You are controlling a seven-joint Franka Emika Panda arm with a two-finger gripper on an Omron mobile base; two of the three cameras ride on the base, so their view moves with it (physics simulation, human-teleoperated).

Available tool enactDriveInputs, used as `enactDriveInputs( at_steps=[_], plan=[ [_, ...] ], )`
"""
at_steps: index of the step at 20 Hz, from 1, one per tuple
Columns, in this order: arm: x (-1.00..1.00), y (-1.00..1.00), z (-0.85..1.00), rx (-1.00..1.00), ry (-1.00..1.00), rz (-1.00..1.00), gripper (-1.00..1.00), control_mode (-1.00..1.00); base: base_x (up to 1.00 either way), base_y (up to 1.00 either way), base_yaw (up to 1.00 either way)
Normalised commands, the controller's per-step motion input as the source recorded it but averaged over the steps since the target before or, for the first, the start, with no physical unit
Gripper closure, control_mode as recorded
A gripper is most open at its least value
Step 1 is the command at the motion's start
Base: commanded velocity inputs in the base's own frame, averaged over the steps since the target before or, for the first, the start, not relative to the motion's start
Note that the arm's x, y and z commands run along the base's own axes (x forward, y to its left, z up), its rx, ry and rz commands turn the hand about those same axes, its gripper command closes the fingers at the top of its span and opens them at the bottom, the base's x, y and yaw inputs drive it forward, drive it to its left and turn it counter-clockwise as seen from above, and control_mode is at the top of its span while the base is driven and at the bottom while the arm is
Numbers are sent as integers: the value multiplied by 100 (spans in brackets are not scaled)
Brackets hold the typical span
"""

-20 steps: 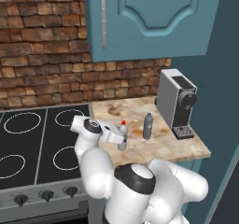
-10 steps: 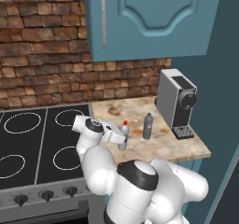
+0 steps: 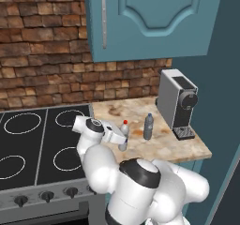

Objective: Take the bottled waters from the counter and place them in the freezer to freeze. Close the freezer door after placing the bottles.

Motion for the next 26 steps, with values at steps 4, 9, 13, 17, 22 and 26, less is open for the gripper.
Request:
enactDriveInputs(
  at_steps=[4, 9, 13, 17, 22, 26],
  plan=[
    [-2, 0, 4, 0, 0, 0, 100, -100, 0, 0, 0],
    [-7, -7, 61, 0, 0, 0, 100, -100, 0, 0, 0],
    [-39, -15, 91, 8, 0, 14, 100, -100, 0, 0, 0],
    [-76, -24, 79, 13, -1, 27, 100, -100, 0, 0, 0],
    [-97, -28, 76, 9, -3, 45, 100, -100, 0, 0, 0],
    [-96, -41, 72, 1, -6, 49, 100, -100, 0, 0, 0]
  ],
)
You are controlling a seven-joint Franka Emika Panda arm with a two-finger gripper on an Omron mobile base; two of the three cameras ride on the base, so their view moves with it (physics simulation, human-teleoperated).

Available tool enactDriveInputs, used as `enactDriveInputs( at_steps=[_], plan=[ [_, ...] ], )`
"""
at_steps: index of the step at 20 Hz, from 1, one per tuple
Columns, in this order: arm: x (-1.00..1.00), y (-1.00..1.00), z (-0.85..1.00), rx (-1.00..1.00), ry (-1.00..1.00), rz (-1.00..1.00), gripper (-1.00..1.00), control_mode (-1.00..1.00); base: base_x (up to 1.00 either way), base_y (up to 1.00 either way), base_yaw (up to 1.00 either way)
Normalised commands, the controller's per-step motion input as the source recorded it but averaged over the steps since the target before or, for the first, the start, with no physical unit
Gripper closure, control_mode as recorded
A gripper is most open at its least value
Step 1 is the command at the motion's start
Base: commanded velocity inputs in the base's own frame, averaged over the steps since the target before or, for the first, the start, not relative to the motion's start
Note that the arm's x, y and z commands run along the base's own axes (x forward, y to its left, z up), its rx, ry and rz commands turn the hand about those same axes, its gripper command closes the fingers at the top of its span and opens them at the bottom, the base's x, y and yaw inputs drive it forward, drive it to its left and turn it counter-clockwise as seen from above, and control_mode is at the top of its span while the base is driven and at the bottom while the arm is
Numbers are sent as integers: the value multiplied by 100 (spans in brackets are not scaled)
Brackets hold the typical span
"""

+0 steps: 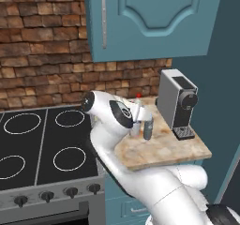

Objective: Take the bottled waters from the counter and place them in the freezer to freeze. Close the freezer door after placing the bottles.

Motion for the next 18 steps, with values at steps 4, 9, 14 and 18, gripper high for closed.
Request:
enactDriveInputs(
  at_steps=[4, 9, 14, 18],
  plan=[
    [-85, -68, 59, 2, -8, 44, 100, -100, 0, 0, 0],
    [-86, -68, 62, 6, -17, 43, 100, -100, 0, 0, 0],
    [-93, -23, 62, 1, -22, 46, 100, -100, 0, 0, 0],
    [-100, -7, 46, 0, -26, 30, 100, -100, 0, 0, 0]
  ],
)
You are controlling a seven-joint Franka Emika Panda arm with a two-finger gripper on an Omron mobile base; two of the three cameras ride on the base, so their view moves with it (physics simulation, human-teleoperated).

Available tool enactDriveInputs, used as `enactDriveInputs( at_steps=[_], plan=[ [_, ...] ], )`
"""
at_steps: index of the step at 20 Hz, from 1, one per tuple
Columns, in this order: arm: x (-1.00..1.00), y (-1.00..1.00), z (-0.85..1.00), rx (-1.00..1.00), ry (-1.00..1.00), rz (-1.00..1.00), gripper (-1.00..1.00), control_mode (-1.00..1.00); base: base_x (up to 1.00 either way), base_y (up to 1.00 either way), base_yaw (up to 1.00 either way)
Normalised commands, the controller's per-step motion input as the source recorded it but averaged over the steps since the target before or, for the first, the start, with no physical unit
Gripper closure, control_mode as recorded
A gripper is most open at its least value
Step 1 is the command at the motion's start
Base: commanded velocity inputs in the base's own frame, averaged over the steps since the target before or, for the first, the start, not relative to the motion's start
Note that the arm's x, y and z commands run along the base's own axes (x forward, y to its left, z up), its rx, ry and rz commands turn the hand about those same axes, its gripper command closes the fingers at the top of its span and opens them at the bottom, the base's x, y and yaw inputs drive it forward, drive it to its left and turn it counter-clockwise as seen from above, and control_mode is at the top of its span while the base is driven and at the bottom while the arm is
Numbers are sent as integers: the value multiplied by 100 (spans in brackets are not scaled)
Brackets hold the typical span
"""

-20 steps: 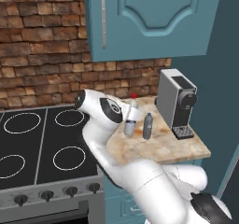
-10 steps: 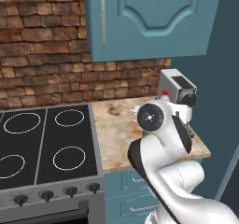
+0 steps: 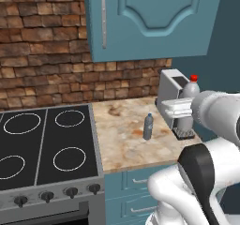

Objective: Take the bottled waters from the counter and place them in the freezer to freeze. Close the freezer door after placing the bottles.

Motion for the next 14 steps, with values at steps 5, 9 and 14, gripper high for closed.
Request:
enactDriveInputs(
  at_steps=[5, 9, 14],
  plan=[
    [-92, -11, 3, 6, -29, 10, 100, -100, 0, 0, 0],
    [-53, -20, -2, 8, -6, 5, 100, -100, 0, 0, 0],
    [-41, -11, -17, 4, -2, 7, 100, -100, 0, 0, 0]
  ],
)
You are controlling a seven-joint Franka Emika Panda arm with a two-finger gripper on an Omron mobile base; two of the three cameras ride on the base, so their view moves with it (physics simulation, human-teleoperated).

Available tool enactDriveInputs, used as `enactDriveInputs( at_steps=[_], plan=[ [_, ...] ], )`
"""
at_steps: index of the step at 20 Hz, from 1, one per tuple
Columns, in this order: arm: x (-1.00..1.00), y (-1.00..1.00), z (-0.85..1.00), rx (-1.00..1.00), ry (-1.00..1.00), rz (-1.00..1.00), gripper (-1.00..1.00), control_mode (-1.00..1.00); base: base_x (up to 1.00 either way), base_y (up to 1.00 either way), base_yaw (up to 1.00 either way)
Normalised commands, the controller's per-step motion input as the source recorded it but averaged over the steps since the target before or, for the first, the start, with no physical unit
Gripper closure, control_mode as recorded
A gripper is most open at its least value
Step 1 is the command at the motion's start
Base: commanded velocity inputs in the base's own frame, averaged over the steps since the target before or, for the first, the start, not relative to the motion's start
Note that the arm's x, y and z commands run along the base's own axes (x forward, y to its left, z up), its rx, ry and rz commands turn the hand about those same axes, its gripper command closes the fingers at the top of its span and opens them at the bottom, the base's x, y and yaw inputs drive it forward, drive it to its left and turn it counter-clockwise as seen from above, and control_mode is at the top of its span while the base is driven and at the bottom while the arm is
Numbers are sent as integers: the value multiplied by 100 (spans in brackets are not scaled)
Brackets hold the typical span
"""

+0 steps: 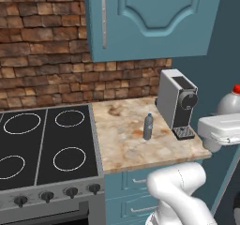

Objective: Take the bottled waters from the counter and place them in the freezer to freeze. Close the freezer door after placing the bottles.

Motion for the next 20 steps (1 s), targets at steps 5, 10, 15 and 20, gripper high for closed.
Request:
enactDriveInputs(
  at_steps=[5, 10, 15, 20],
  plan=[
    [-9, -1, -31, 0, 0, 2, 100, -100, 0, 0, 0],
    [-1, 0, -27, -1, 0, 0, 100, -100, 0, 0, 0],
    [0, 0, -18, -1, 0, 0, 100, -100, 0, 0, 0],
    [0, 0, 0, 0, 0, 0, 100, -100, 0, 0, 0]
  ],
)
